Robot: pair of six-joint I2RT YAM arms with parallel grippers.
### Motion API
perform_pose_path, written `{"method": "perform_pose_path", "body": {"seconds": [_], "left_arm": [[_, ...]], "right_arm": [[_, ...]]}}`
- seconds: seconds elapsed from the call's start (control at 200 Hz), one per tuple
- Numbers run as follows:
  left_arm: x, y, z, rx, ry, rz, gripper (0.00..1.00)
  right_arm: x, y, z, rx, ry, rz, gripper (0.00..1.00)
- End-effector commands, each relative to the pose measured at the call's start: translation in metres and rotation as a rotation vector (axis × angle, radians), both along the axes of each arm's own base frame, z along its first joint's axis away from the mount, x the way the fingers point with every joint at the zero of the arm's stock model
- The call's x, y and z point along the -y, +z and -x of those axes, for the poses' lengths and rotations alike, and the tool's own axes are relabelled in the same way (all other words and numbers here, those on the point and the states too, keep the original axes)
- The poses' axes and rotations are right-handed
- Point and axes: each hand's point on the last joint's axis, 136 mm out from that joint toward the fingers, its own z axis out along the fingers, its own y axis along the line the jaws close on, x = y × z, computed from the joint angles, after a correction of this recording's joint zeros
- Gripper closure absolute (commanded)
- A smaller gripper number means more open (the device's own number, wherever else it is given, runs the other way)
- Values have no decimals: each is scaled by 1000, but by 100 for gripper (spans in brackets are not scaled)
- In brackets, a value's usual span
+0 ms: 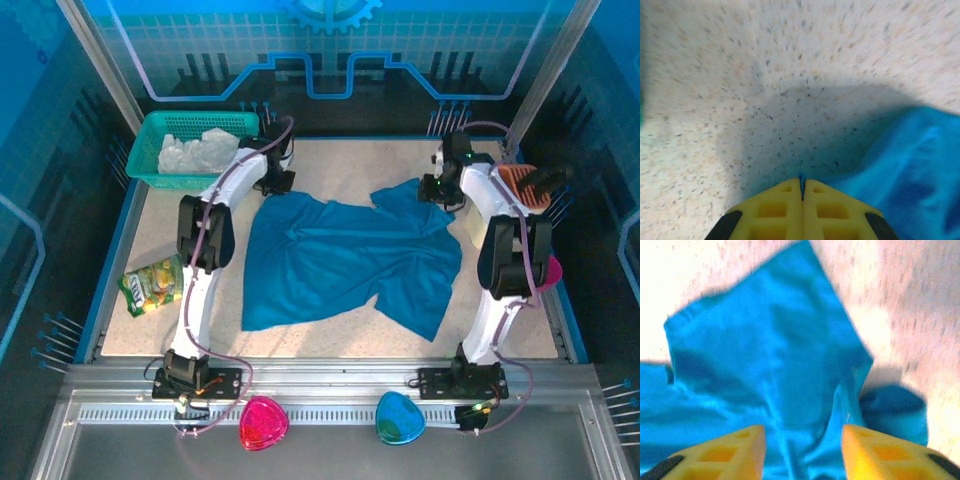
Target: Fold and stack the t-shirts
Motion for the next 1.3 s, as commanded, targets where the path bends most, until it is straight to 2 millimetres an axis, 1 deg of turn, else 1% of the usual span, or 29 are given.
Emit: {"method": "perform_pose_path", "body": {"seconds": [0.0,0.005,0.03,0.045,0.06,0.125,0.145,0.15,0.165,0.215,0.275,0.385,0.48,0.55,0.621,0.671,0.716,0.746,0.841,0.956,1.041,1.051,1.066,1.076,1.086,1.136,1.186,1.291], "left_arm": [[7,39,3,109,41,62,100],[7,39,4,109,41,63,100],[8,38,6,110,44,68,100],[8,38,8,110,46,71,100],[8,38,8,111,47,75,100],[9,34,14,102,48,75,100],[9,31,16,97,49,74,100],[9,31,16,97,49,75,100],[9,30,17,95,48,75,100],[11,26,20,88,47,80,100],[12,22,23,81,45,93,100],[15,16,29,67,44,103,100],[16,11,33,59,47,110,100],[17,9,36,51,46,114,100],[17,6,38,43,45,113,100],[15,5,40,40,44,108,100],[14,5,42,40,44,103,100],[13,4,42,39,45,100,100],[12,6,44,46,45,94,100],[11,10,45,55,46,95,100],[11,12,45,61,48,97,100],[11,12,46,61,48,97,100],[11,12,46,63,46,97,100],[11,12,46,63,47,97,100],[11,13,46,64,47,97,100],[10,12,46,66,50,92,100],[9,12,46,65,51,90,100],[9,9,47,56,46,86,100]], "right_arm": [[13,-15,-22,-43,-1,14,47],[13,-18,-23,-51,-2,16,47],[16,-20,-30,-54,-4,22,46],[18,-27,-31,-72,-4,24,46],[19,-27,-37,-70,-5,29,45],[24,-41,-48,-106,-4,32,45],[23,-38,-53,-97,0,28,46],[23,-44,-54,-109,1,27,46],[23,-52,-55,-125,4,24,46],[20,-59,-64,-132,20,8,48],[14,-66,-70,-150,36,-13,50],[8,-81,-70,-190,52,-22,54],[2,-93,-65,-218,61,-31,56],[0,-101,-60,-241,58,-34,59],[0,-106,-57,-259,53,-37,67],[0,-109,-55,-268,54,-40,81],[-1,-108,-54,-268,53,-46,93],[-3,-106,-54,-267,54,-52,100],[-10,-94,-55,-242,57,-79,100],[-22,-64,-55,-176,65,-97,100],[-32,-46,-49,-133,66,-106,100],[-34,-44,-48,-130,65,-107,100],[-36,-48,-46,-134,64,-108,100],[-38,-39,-47,-113,65,-109,100],[-39,-37,-45,-108,65,-110,100],[-47,-35,-39,-96,67,-115,100],[-55,-37,-30,-100,64,-113,100],[-68,-51,-13,-125,55,-105,100]]}}
